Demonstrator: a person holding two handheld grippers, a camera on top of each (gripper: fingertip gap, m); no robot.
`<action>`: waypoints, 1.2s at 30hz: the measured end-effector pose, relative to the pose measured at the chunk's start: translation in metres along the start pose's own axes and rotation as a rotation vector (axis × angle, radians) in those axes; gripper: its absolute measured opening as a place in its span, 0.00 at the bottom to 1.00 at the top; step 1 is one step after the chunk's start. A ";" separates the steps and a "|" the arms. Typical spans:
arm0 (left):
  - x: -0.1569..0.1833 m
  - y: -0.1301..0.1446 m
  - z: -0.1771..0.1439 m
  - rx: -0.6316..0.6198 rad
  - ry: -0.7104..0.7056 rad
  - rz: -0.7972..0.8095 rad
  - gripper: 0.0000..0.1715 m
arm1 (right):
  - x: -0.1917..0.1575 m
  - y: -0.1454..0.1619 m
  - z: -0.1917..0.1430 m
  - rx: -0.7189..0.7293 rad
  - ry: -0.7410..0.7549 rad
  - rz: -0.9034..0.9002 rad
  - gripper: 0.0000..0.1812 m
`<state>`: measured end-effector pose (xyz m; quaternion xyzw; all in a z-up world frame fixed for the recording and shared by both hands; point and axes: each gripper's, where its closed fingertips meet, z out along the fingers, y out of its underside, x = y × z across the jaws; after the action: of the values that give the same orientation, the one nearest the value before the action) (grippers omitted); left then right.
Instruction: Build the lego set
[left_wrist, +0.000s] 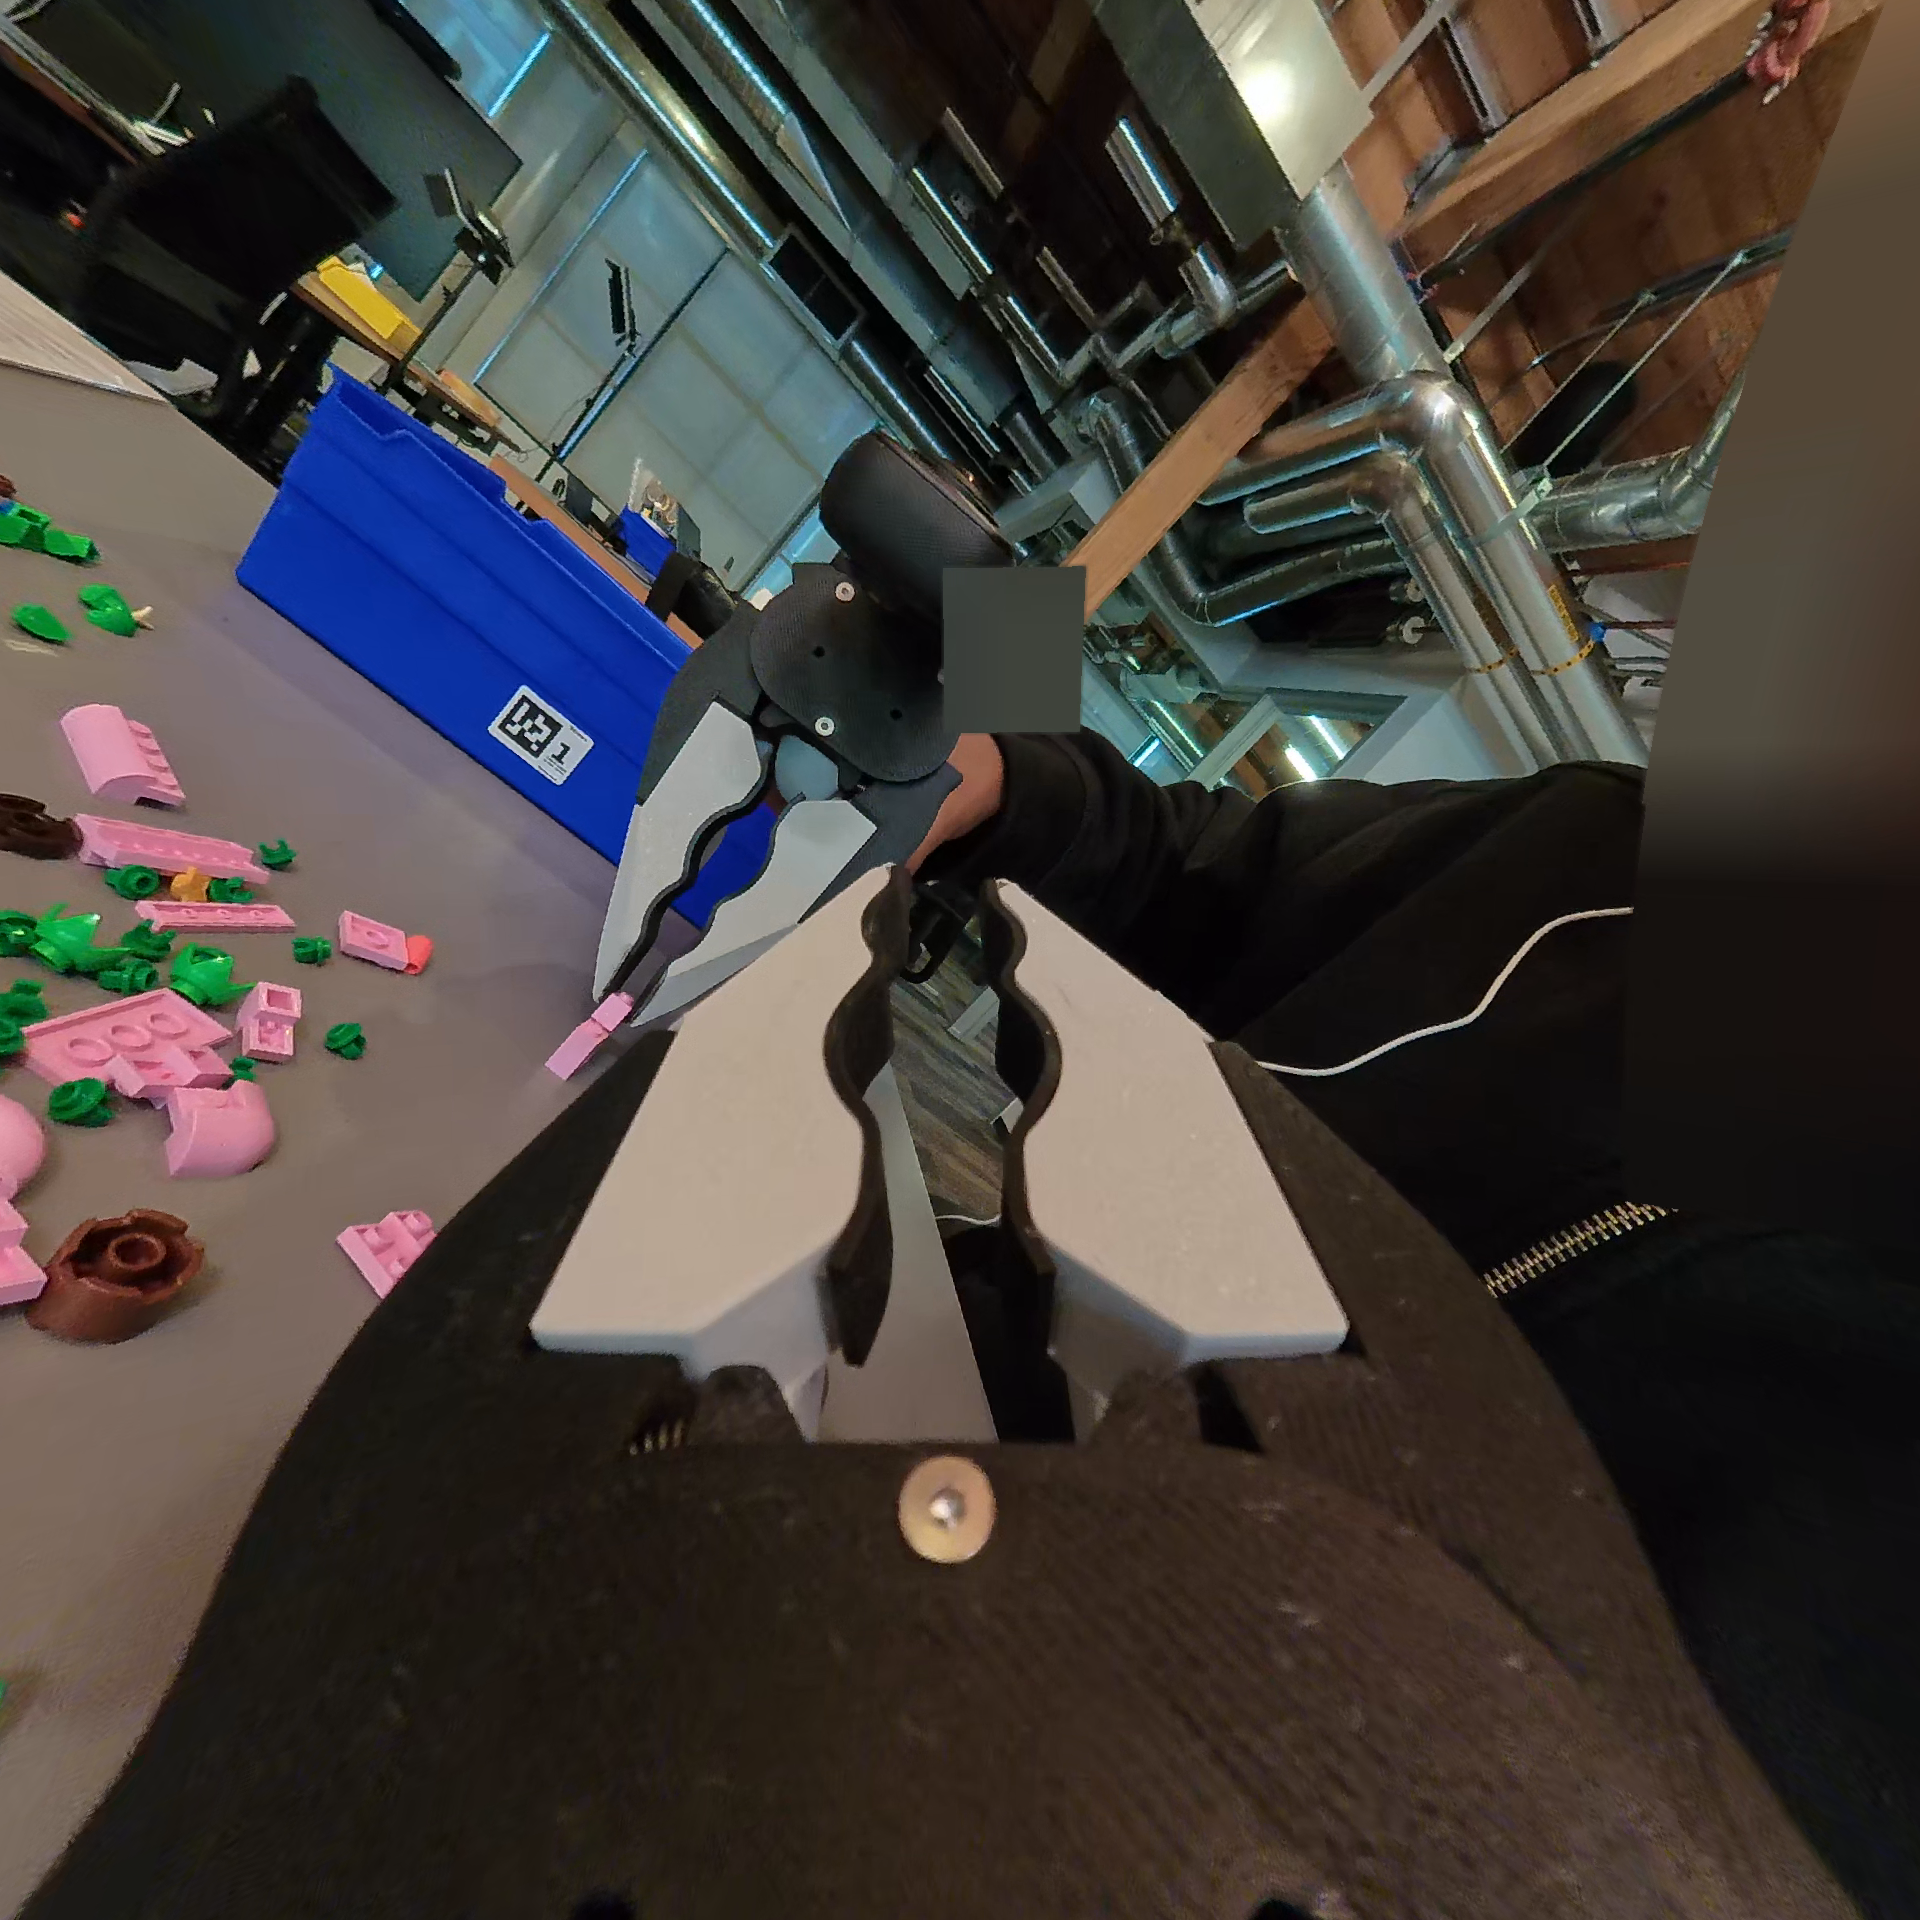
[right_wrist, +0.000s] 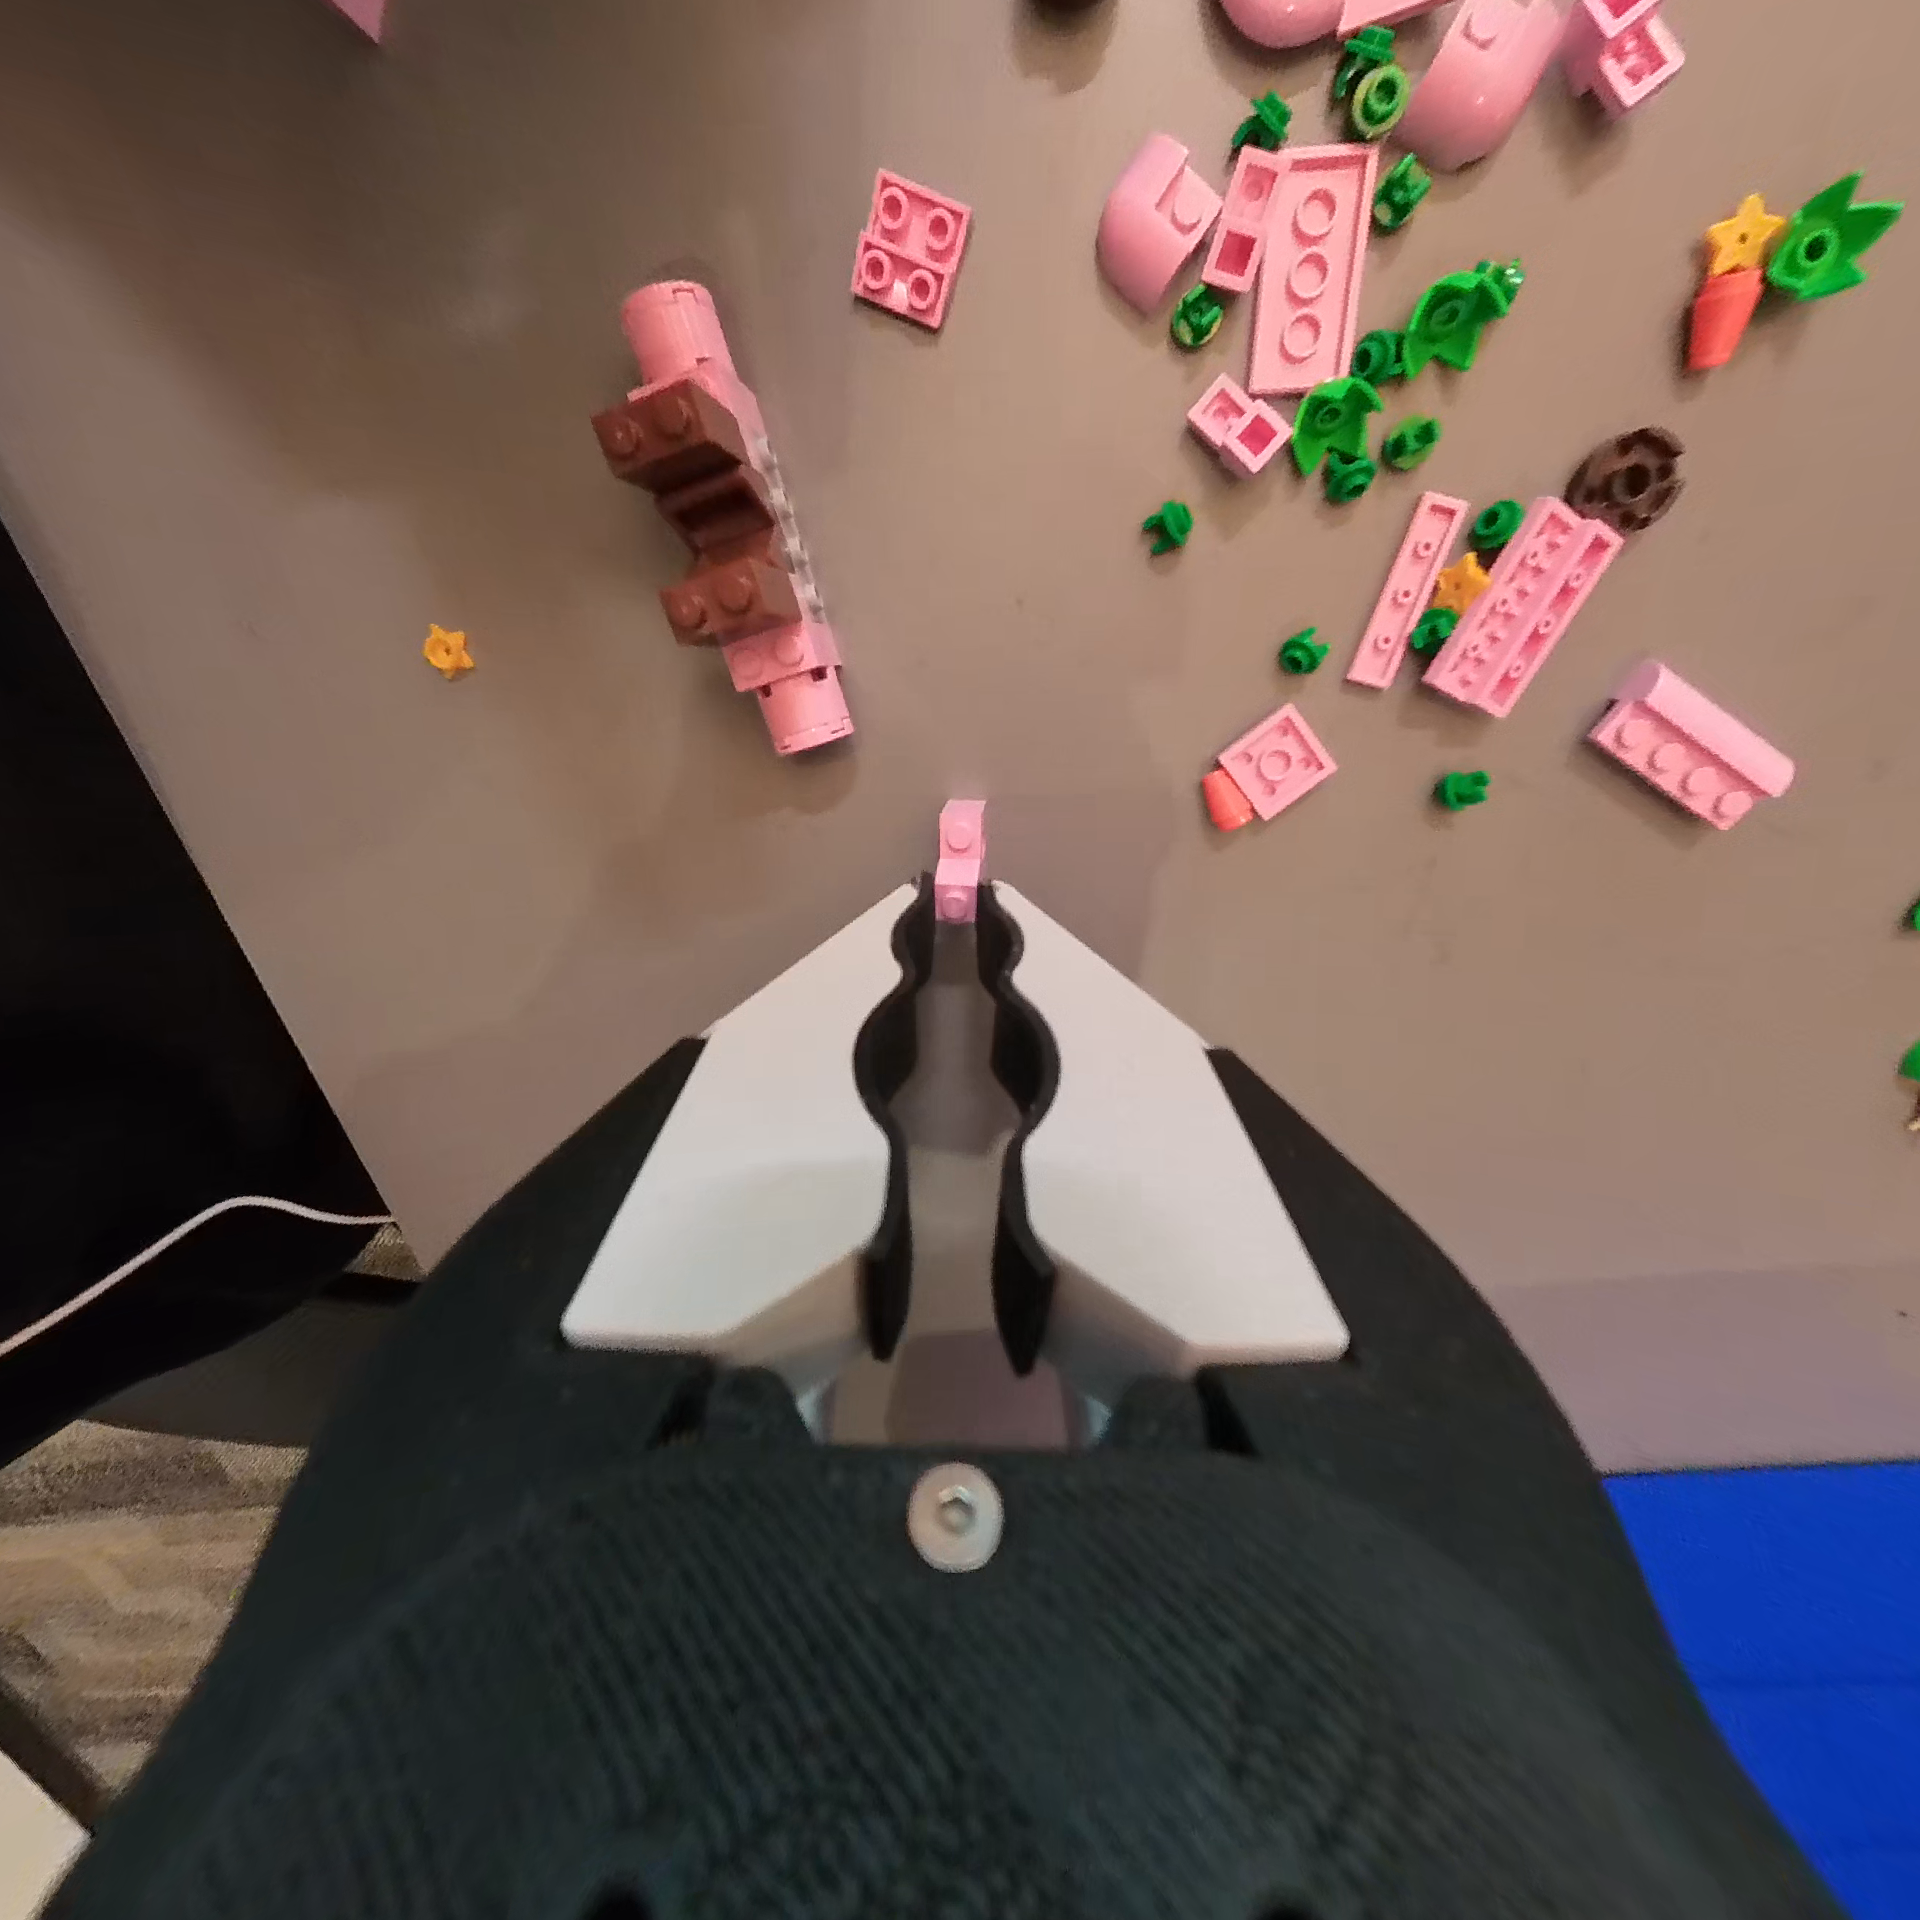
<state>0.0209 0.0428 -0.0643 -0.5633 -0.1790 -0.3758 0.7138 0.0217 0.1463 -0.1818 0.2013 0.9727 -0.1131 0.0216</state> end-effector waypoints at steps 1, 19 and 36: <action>0.000 0.000 0.000 0.001 0.000 -0.001 0.06 | 0.000 0.000 0.000 -0.005 0.000 0.000 0.03; 0.001 -0.001 -0.001 0.011 0.010 -0.019 0.07 | -0.001 -0.005 0.002 -0.178 0.048 -0.109 0.03; -0.001 -0.002 -0.002 0.018 0.012 -0.035 0.07 | 0.003 -0.006 -0.002 0.031 0.103 0.044 0.06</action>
<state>0.0184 0.0409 -0.0641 -0.5516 -0.1878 -0.3899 0.7131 0.0168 0.1423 -0.1787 0.2287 0.9660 -0.1172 -0.0293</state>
